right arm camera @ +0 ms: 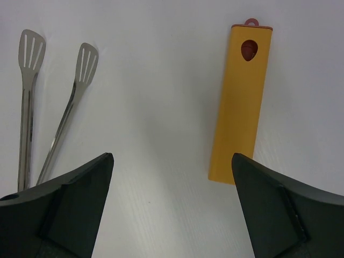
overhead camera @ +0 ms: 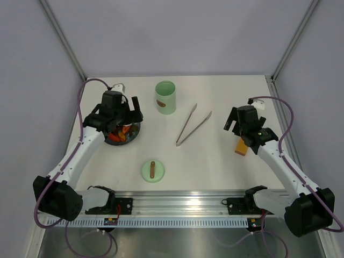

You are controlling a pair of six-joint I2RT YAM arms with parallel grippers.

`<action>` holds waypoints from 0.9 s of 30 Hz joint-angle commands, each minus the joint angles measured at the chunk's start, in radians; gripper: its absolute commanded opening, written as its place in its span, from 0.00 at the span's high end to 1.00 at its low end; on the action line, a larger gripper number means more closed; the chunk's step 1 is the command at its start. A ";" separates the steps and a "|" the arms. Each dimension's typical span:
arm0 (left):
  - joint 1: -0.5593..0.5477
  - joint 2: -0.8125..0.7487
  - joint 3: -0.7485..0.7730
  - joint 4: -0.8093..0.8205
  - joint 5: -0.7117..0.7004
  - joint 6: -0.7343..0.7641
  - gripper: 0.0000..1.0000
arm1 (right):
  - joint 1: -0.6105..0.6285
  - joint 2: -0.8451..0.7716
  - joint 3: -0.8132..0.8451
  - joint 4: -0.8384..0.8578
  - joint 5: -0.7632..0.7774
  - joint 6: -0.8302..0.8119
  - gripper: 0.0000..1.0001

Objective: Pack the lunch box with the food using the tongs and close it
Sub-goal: Pick up the clamp at the center of the board.

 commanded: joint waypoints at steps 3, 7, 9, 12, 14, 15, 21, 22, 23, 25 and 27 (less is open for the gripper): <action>-0.068 0.020 0.050 0.021 -0.021 0.057 0.01 | 0.006 -0.015 0.004 0.037 -0.021 0.030 0.00; -0.155 0.041 0.081 0.025 -0.060 0.090 0.01 | 0.006 -0.020 0.009 0.021 -0.024 0.048 0.00; -0.183 0.067 0.106 0.027 -0.090 0.100 0.01 | 0.006 -0.020 0.009 0.004 -0.012 0.053 0.01; -0.232 0.103 0.118 0.065 -0.082 0.100 0.01 | 0.006 -0.015 0.015 -0.028 0.016 0.064 0.01; -0.260 0.116 0.098 0.117 -0.031 0.121 0.01 | 0.006 -0.015 0.029 -0.063 0.039 0.071 0.01; -0.275 0.142 0.103 0.139 -0.011 0.139 0.01 | 0.008 -0.015 0.035 -0.075 0.045 0.076 0.01; -0.324 0.365 0.271 0.058 0.087 0.150 0.01 | 0.008 -0.084 0.055 -0.109 0.051 0.081 0.00; -0.349 0.423 0.285 0.053 0.087 0.165 0.01 | 0.008 -0.095 0.055 -0.111 0.048 0.082 0.00; -0.361 0.447 0.297 0.055 0.080 0.176 0.01 | 0.006 -0.113 0.057 -0.117 0.048 0.085 0.00; -0.393 0.530 0.346 0.044 0.066 0.199 0.01 | 0.006 -0.130 0.057 -0.117 0.037 0.085 0.00; -0.402 0.592 0.418 0.009 0.067 0.209 0.01 | 0.006 -0.150 0.057 -0.118 0.030 0.091 0.01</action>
